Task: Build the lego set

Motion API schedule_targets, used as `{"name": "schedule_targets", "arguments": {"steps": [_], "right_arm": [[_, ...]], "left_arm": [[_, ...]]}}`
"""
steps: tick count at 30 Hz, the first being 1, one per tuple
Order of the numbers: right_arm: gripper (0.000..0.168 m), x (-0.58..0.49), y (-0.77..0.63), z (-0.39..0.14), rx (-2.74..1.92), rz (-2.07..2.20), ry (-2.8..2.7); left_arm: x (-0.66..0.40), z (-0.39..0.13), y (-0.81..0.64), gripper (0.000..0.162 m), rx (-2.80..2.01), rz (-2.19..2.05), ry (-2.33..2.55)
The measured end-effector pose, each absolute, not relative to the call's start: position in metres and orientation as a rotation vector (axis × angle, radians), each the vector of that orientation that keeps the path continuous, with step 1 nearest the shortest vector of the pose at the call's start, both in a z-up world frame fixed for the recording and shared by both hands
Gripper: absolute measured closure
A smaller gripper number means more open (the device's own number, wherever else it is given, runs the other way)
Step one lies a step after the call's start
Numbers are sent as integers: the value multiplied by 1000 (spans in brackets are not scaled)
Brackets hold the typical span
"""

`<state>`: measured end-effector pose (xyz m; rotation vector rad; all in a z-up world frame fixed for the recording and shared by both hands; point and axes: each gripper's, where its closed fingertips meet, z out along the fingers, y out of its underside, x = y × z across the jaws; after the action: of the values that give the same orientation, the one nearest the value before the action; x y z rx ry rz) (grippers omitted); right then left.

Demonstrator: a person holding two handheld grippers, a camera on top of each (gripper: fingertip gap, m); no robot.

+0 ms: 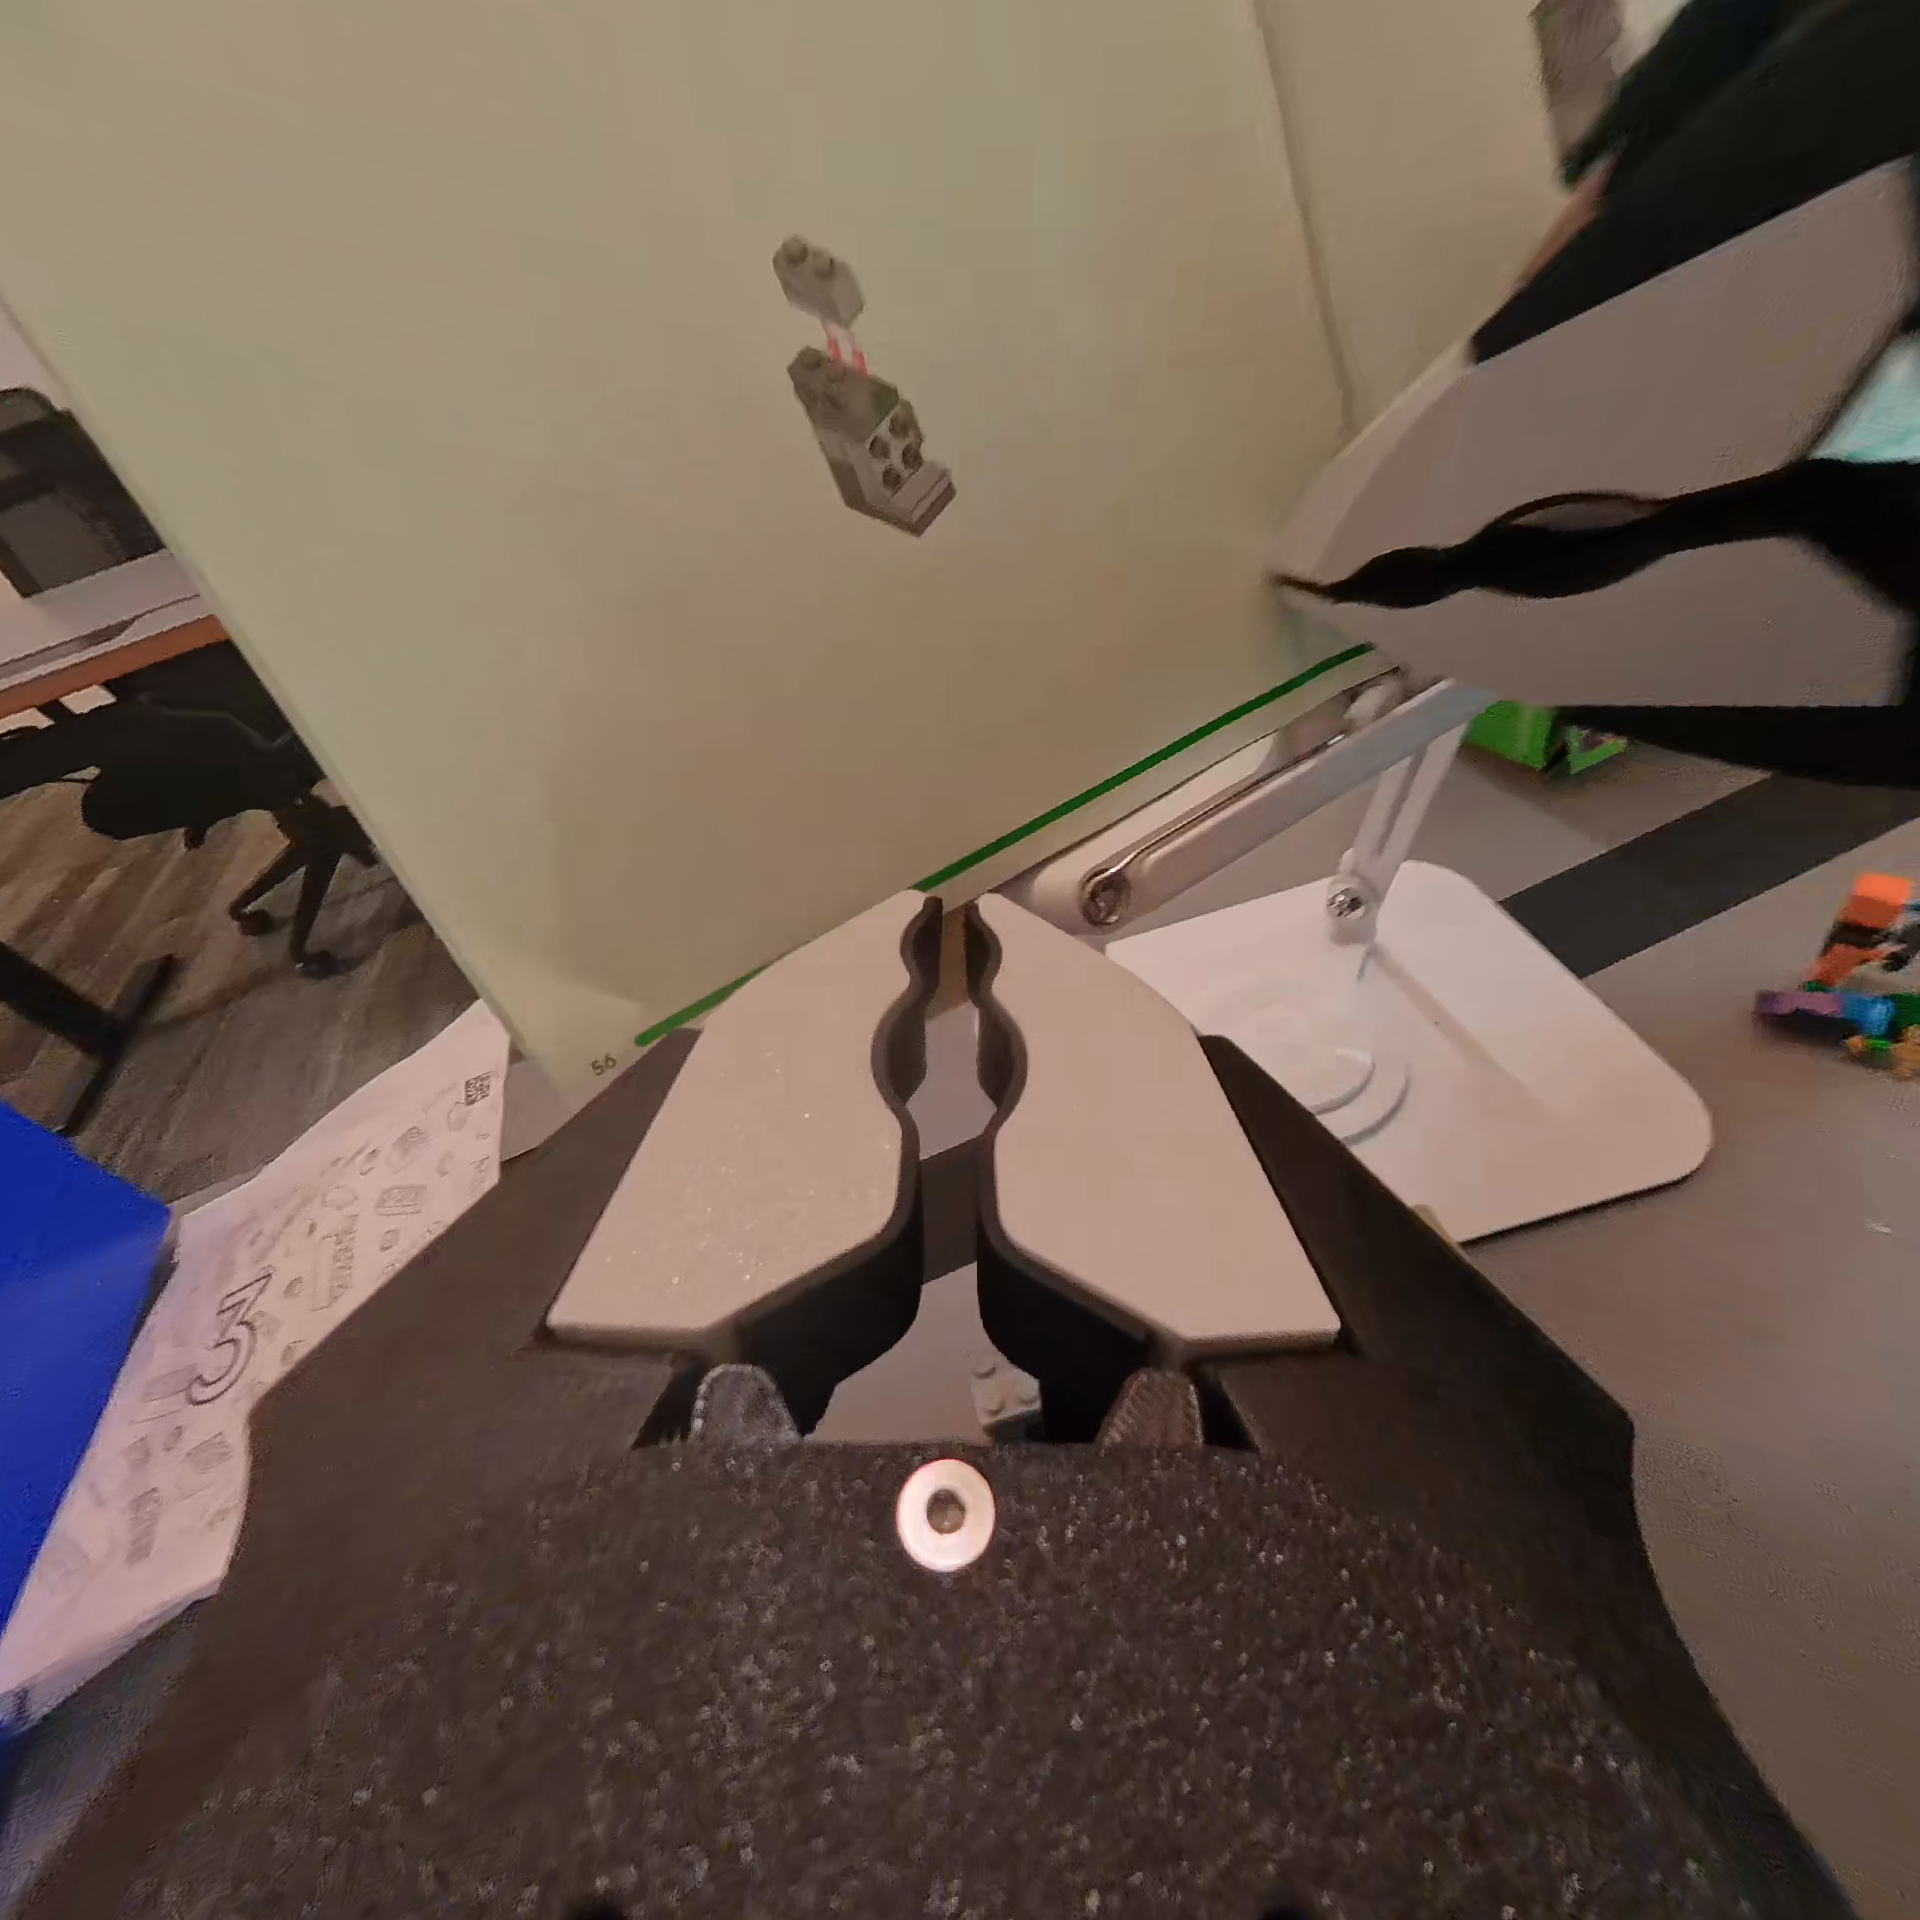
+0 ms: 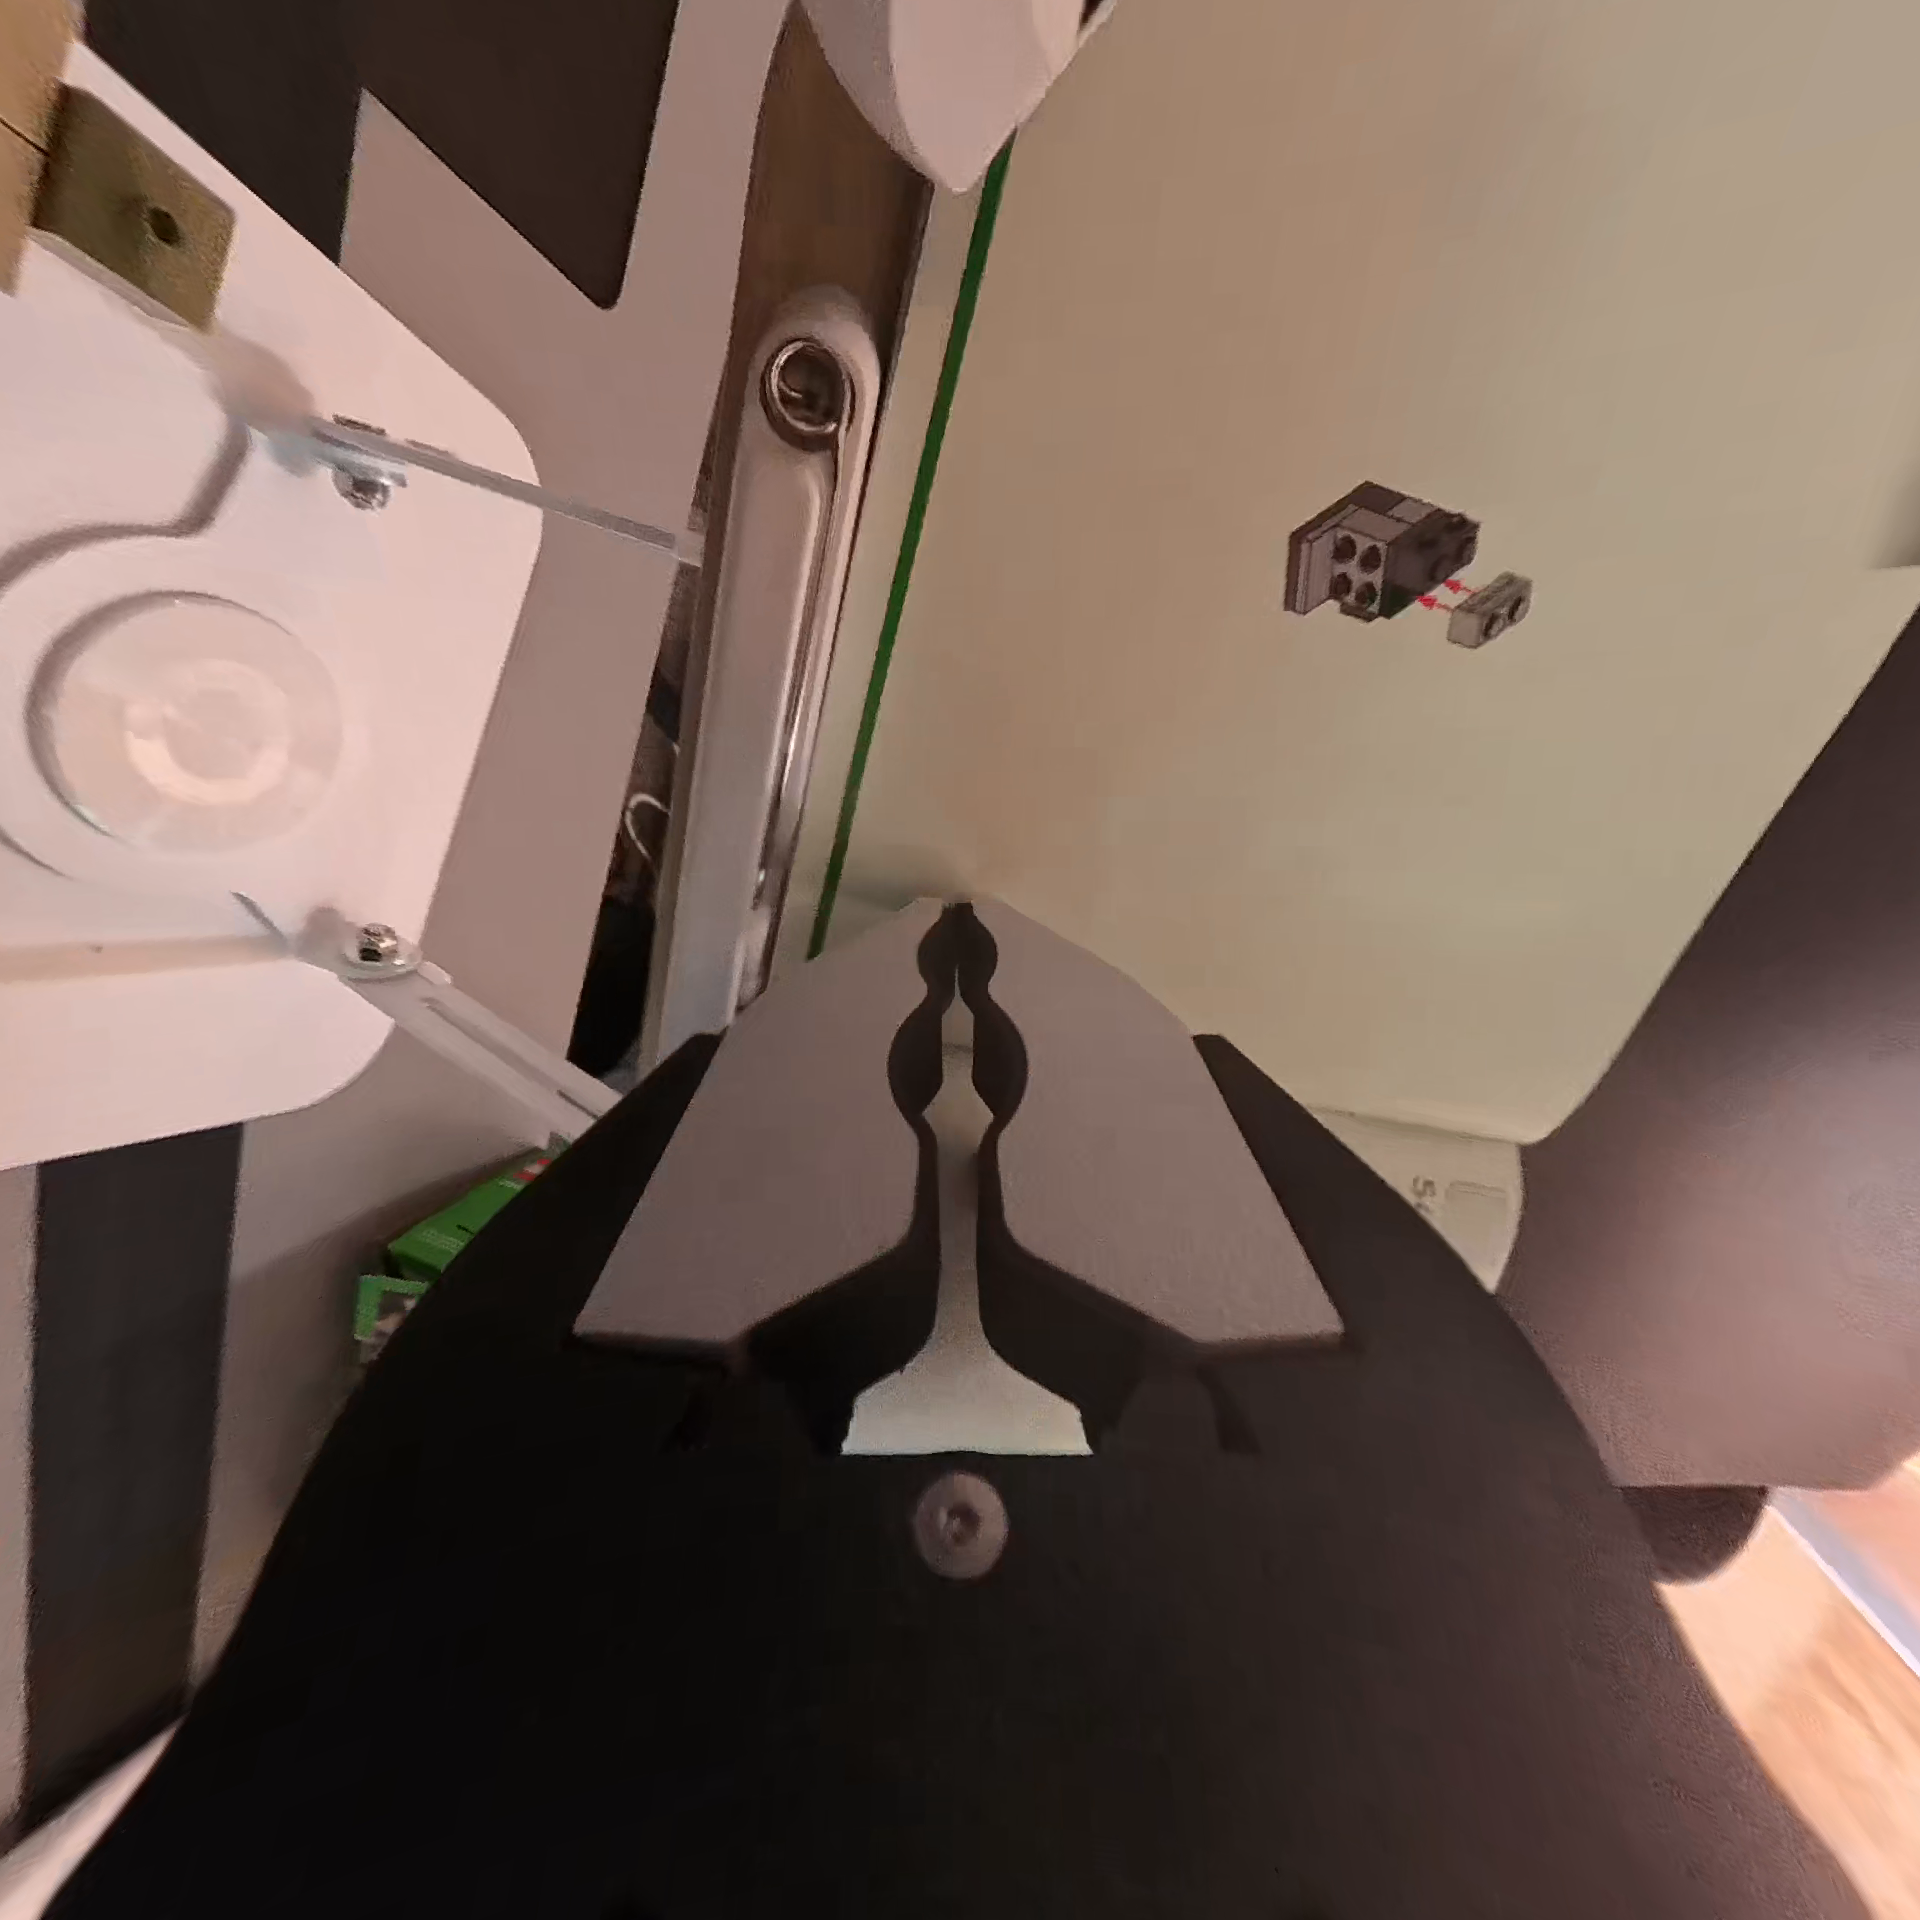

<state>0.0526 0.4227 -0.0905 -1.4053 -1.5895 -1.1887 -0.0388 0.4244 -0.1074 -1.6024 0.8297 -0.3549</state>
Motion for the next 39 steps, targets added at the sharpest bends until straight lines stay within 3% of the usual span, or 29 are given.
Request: {"name": "schedule_targets", "arguments": {"steps": [13, 29, 33, 39], "right_arm": [[168, 131, 409, -86, -1548, -970, -1286], [168, 107, 380, -55, -1537, -613, -1077], [168, 96, 352, -41, -1528, -418, -892], [168, 104, 300, -33, -1503, -111, -413]], "left_arm": [[-37, -113, 432, 160, -1694, -315, 851], [-40, -103, 396, 153, -1676, -362, 865], [-41, -95, 374, 162, -1604, -400, 843], [-47, -82, 349, 162, -1476, -410, 729]]}}
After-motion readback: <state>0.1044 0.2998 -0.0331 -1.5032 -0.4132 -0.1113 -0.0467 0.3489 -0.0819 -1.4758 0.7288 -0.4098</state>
